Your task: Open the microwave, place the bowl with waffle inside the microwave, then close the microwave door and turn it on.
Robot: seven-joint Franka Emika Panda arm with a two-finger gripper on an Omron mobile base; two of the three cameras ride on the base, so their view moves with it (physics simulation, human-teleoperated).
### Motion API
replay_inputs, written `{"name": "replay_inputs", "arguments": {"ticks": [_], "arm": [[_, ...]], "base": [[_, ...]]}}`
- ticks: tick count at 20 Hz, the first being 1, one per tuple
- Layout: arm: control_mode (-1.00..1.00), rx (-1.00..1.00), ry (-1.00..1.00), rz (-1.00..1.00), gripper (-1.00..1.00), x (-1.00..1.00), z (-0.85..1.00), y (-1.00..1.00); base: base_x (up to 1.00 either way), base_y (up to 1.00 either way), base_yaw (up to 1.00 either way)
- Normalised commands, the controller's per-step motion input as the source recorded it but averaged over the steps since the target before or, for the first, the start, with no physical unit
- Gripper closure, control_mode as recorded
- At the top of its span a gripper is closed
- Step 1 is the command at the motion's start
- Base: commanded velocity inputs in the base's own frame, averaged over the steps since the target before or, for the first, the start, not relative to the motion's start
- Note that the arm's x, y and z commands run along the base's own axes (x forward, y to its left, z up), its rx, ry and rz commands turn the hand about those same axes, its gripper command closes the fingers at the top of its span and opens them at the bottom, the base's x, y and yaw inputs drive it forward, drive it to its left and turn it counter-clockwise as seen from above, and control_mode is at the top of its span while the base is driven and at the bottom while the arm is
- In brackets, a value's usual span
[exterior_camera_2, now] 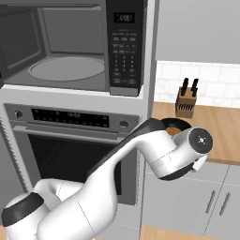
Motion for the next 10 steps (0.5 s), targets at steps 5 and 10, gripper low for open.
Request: {"name": "replay_inputs", "arguments": {"ticks": [5, 10], "arm": [[-1.00, 0.00, 0.03, 0.00, -1.00, 0.21, -0.11, 0.00], [-1.00, 0.00, 0.00, 0.00, -1.00, 0.42, -0.25, 0.00]], "base": [[0.00, 0.00, 0.00], [0.00, 0.00, 0.00]]}}
